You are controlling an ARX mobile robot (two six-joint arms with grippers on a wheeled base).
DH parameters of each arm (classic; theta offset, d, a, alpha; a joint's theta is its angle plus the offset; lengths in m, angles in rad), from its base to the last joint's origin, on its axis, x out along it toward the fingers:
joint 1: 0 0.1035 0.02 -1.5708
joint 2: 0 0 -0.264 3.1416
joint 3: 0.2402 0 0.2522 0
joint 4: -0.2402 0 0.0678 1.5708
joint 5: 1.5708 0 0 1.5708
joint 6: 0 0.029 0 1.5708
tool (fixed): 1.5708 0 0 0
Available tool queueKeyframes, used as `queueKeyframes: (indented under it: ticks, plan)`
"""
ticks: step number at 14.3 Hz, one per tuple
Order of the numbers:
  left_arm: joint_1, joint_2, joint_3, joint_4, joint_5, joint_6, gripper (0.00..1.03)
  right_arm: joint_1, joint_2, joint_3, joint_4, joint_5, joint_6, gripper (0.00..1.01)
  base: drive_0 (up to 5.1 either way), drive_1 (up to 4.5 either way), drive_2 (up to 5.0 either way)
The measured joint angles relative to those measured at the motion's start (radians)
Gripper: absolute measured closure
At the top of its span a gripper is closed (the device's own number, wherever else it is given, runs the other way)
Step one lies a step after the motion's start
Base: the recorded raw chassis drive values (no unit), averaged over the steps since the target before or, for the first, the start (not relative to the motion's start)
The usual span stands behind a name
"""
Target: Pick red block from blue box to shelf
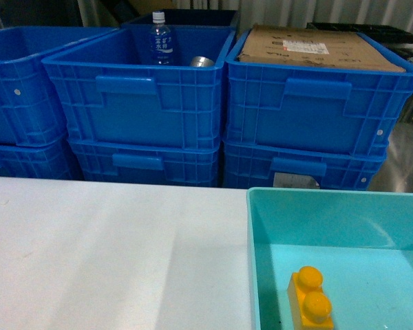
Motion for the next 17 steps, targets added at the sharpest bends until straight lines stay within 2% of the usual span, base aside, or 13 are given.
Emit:
queueKeyframes:
  ticks: [1, 2, 5, 6, 7, 8, 9, 11, 12, 13, 14, 17]
  plan:
    - [0.0, 0.0, 0.0, 0.0, 0.001, 0.0, 0.05, 0.03, 0.019, 0.018, -0.025, -0.04, 0.054, 0.72, 0.0, 0.0, 0.0]
    - [0.0, 0.0, 0.0, 0.0, 0.001, 0.0, 0.05, 0.063, 0.035, 0.045, -0.046, -0.053, 0.094, 0.72, 0.0, 0.0, 0.0]
    - [0.0, 0.0, 0.0, 0.0, 0.001, 0.0, 0.05, 0.252, 0.023, 0.092, -0.115, 0.045, 0.119, 0.72, 0.0, 0.0, 0.0]
    - [0.0, 0.0, 0.0, 0.0, 0.001, 0.0, 0.05, 0.331, 0.03, 0.097, -0.141, 0.103, 0.122, 0.72, 0.0, 0.0, 0.0]
    - [0.0, 0.0, 0.0, 0.0, 0.001, 0.0, 0.05, 0.388, 0.036, 0.097, -0.127, 0.157, 0.12, 0.72, 0.0, 0.0, 0.0]
    - [0.0, 0.0, 0.0, 0.0, 0.001, 0.0, 0.05, 0.414, 0.034, 0.096, -0.096, 0.209, 0.105, 0.72, 0.0, 0.0, 0.0]
    - [0.0, 0.0, 0.0, 0.0, 0.001, 0.0, 0.05, 0.402, 0.034, 0.09, -0.06, 0.249, 0.079, 0.72, 0.0, 0.0, 0.0]
    - [0.0, 0.0, 0.0, 0.0, 0.001, 0.0, 0.05, 0.33, 0.034, 0.062, -0.032, 0.252, 0.043, 0.72, 0.0, 0.0, 0.0]
    - [0.0, 0.0, 0.0, 0.0, 0.001, 0.0, 0.05, 0.327, -0.008, 0.07, -0.183, 0.312, 0.001, 0.72, 0.0, 0.0, 0.0]
    - [0.0, 0.0, 0.0, 0.0, 0.001, 0.0, 0.05, 0.323, -0.079, 0.052, -0.28, 0.32, -0.034, 0.72, 0.0, 0.0, 0.0]
    - [0.0, 0.0, 0.0, 0.0, 0.0, 0.0, 0.05, 0.324, -0.14, 0.02, -0.318, 0.323, -0.049, 0.72, 0.0, 0.0, 0.0]
    - [0.0, 0.0, 0.0, 0.0, 0.001, 0.0, 0.05, 0.337, -0.249, -0.024, -0.391, 0.344, -0.065, 0.72, 0.0, 0.0, 0.0]
